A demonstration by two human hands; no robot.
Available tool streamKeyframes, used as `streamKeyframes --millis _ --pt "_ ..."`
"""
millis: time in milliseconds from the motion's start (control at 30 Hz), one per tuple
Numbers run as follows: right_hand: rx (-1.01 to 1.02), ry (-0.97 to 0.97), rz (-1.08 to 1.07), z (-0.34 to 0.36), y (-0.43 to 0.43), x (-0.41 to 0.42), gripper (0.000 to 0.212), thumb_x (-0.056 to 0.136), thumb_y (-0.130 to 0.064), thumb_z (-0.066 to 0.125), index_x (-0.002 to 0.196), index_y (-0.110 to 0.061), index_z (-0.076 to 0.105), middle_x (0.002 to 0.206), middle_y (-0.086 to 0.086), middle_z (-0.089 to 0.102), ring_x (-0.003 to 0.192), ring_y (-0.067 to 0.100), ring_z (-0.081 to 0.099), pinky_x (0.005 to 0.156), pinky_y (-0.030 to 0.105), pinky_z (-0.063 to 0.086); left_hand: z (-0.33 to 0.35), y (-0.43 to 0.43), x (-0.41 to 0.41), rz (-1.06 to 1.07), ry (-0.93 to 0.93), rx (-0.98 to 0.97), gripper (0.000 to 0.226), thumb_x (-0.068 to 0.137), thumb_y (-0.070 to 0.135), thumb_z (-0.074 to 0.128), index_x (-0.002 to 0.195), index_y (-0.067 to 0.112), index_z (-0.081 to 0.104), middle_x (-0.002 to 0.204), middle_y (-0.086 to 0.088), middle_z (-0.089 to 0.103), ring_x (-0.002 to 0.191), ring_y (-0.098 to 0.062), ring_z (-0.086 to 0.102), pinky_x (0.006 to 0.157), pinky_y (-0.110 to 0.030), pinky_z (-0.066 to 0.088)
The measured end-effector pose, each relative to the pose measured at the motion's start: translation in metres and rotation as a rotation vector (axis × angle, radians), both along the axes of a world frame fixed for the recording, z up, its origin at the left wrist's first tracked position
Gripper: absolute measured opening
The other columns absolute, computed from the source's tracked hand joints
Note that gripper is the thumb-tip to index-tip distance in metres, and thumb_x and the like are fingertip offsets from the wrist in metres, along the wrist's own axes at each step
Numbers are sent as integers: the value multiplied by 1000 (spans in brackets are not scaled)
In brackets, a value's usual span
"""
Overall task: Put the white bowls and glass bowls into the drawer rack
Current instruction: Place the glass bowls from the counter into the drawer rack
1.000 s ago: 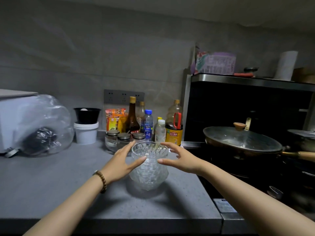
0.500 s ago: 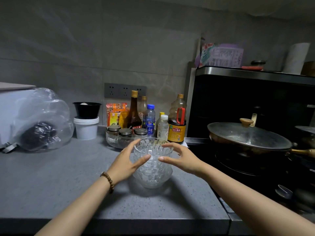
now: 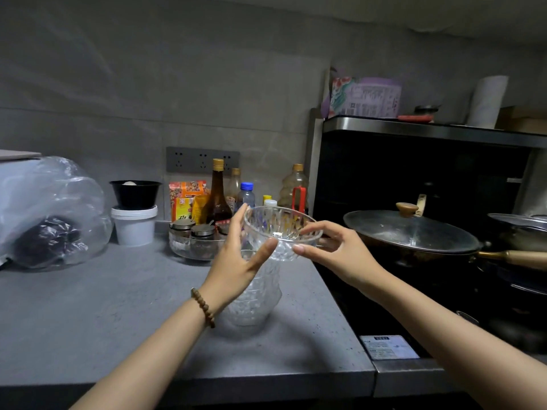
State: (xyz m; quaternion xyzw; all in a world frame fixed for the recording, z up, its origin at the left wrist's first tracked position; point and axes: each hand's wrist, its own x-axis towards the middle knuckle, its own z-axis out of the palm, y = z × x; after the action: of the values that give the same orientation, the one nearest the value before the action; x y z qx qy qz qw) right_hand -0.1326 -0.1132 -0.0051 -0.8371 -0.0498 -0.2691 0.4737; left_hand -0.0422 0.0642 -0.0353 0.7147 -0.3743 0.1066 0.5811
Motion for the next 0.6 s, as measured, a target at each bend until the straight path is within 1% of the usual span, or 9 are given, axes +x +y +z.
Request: streamKeyframes --millis 67,133,233,300,367,433,467,533,600 --pt "59 -23 6 -1 -13 -25 48 56 -45 81 90 -15 68 87 -19 74 85 -2 70 69 8 52 0 -17 -19 -62 29 -28 114 50 91 45 145 42 5 156 14 14 133 -6 23 104 -30 25" --pt "112 -14 5 -5 -27 -53 43 56 -39 81 84 -10 65 81 -24 73 82 -10 68 63 2 47 -3 -37 -38 -146 67 -38 117 49 91 46 146 39 6 157 11 13 140 -9 21 111 -30 24" --pt "177 17 -47 -17 -50 -98 34 52 -42 81 69 -19 63 89 -11 76 88 -1 71 70 6 50 -13 -71 -72 -324 199 -61 126 42 89 54 146 36 6 156 4 20 140 -10 26 111 -28 26" --pt "196 52 -107 -27 -65 -126 34 51 -46 80 65 -21 62 97 -4 75 90 5 71 80 15 52 -24 -94 -98 -435 311 -89 130 38 87 59 145 36 6 154 5 23 139 -9 29 113 -36 29" --pt "209 92 -149 -40 -81 -152 38 54 -46 77 69 -16 60 87 -8 71 79 1 69 80 14 49 -36 -117 -120 -492 404 -100 128 38 84 63 145 37 10 154 7 22 138 -11 30 112 -46 33" --pt "221 141 -186 -55 -97 -177 42 57 -46 75 73 -11 59 69 -10 66 67 -2 61 70 9 45 -50 -138 -140 -518 460 -82 119 47 77 63 145 34 12 155 7 20 139 -13 29 112 -48 32" --pt "219 176 -208 -62 -106 -189 44 57 -49 74 74 -11 59 65 -10 64 65 -2 57 69 10 42 -57 -148 -149 -528 489 -75 113 53 71 63 146 32 13 155 5 21 139 -13 29 112 -48 32" --pt "205 256 -236 -77 -122 -211 45 59 -54 72 72 -12 61 64 -10 63 67 -1 54 73 16 38 -75 -169 -165 -559 556 -62 104 59 59 63 146 27 16 152 2 28 137 -14 34 112 -46 33" --pt "157 340 -250 -93 -140 -232 48 62 -58 69 70 -11 64 74 -12 70 81 -9 59 81 14 36 -95 -187 -179 -596 610 -24 100 60 56 65 144 27 20 145 2 39 130 -14 43 107 -42 40"
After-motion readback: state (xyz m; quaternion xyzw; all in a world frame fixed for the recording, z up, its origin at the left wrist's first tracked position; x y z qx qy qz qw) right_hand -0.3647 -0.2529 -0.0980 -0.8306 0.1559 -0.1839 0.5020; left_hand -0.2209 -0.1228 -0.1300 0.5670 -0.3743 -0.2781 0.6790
